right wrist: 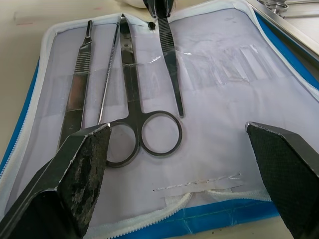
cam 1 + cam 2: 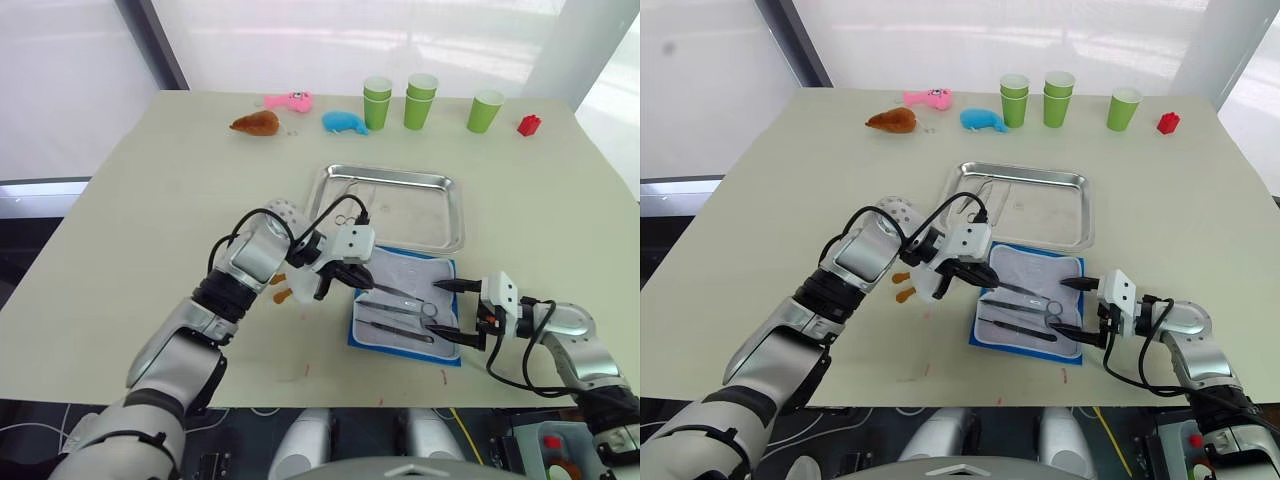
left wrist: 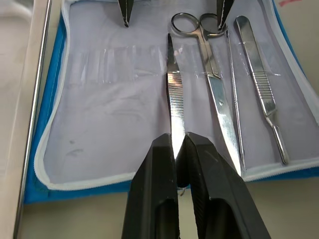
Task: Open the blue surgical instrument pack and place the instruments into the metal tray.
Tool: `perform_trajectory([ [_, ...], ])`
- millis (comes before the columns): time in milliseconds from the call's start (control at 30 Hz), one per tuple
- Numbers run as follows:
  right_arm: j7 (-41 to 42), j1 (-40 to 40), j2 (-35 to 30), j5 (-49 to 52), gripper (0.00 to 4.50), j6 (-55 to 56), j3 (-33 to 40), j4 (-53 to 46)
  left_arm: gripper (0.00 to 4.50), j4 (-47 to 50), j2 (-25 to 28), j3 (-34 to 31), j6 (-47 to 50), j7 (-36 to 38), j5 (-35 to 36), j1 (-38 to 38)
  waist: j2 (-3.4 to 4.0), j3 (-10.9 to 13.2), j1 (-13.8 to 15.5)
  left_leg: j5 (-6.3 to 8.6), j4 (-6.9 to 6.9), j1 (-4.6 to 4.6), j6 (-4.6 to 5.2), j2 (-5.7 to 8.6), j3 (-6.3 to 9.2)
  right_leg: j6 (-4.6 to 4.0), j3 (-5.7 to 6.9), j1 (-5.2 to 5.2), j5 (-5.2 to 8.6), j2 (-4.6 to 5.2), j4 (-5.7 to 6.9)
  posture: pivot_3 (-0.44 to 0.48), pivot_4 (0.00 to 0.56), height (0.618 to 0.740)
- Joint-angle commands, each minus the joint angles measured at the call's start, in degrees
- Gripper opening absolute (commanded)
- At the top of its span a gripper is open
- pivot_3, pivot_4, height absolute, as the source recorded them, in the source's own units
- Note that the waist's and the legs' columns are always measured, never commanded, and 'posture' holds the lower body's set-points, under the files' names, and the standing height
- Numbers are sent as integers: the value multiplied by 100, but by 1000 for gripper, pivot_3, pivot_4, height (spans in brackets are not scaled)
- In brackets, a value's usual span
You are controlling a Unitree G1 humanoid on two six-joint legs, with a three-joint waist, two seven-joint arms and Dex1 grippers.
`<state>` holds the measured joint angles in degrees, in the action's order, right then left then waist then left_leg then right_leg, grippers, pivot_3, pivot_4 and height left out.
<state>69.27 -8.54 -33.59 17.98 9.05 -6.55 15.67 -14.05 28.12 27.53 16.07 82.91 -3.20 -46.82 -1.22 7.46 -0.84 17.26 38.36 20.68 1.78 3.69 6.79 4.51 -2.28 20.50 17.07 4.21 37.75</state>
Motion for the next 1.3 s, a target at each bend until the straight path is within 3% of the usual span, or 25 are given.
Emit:
perform_trajectory([
  [33, 3, 324, -95, -784, 4500, -274, -582, 699, 88, 381, 96, -167, 40, 89, 169, -182, 0, 0, -1, 0, 0, 0, 0, 0, 0, 0, 0, 0, 0, 0, 0, 0, 150, 740],
  [633, -18, 299, -49, -774, 4500, -251, -597, 731, 88, 531, 656, -251, 85, 388, 307, -312, 0, 0, -1, -1, -1, -1, -1, -2, 4, -2, 1, 0, -1, -4, 1, 0, 150, 740],
  [1033, -36, 348, -46, -768, 4500, -250, -606, 700, 88, 171, 1466, -648, -98, 846, 621, -600, -2, -1, -2, -1, -1, -2, -1, -5, 9, -4, 4, 0, -2, -7, 1, 0, 150, 740],
  [1267, -29, 357, -47, -769, 4500, -226, -609, 723, 88, 37, 759, -1436, 1135, -228, 1289, -887, -16, -5, -2, -1, 0, -2, -2, -5, 14, -4, 11, 0, -2, -10, 3, 0, 150, 740],
  [1300, -28, 357, -50, -771, 4500, -226, -609, 723, 88, 47, 443, -1635, 1522, -737, 1376, -960, -15, -5, -1, -2, 0, -2, -3, -5, 13, -4, 10, -1, -2, -10, 3, 0, 150, 740],
])
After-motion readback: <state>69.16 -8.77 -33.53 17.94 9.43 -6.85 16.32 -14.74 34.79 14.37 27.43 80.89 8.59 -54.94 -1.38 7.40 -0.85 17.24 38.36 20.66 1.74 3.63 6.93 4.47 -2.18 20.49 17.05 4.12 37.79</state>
